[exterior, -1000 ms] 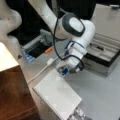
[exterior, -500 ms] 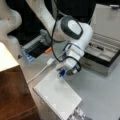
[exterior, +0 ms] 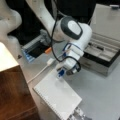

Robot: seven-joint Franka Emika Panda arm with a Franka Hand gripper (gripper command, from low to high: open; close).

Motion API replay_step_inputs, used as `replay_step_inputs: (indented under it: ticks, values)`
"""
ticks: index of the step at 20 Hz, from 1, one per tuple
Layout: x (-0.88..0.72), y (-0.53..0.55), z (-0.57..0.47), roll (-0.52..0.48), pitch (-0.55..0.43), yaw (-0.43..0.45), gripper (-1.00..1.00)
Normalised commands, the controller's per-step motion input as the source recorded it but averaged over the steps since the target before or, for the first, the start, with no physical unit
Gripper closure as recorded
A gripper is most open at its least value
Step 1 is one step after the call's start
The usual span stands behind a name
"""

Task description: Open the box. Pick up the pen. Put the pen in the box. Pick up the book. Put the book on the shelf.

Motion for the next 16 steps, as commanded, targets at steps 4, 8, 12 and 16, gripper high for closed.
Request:
replay_step_inputs:
  ticks: [4, 8, 12, 16]
  values:
    - [-0.11, -0.11, -0.06, -0.085, -0.173, 0.182, 1.0]
    - [-0.08, -0.14, -0.06, -0.09, -0.175, 0.2, 1.0]
    - [-0.02, -0.15, -0.02, -0.115, -0.151, 0.231, 1.0]
    - [0.04, -0.19, 0.03, 0.029, -0.048, 0.137, 1.0]
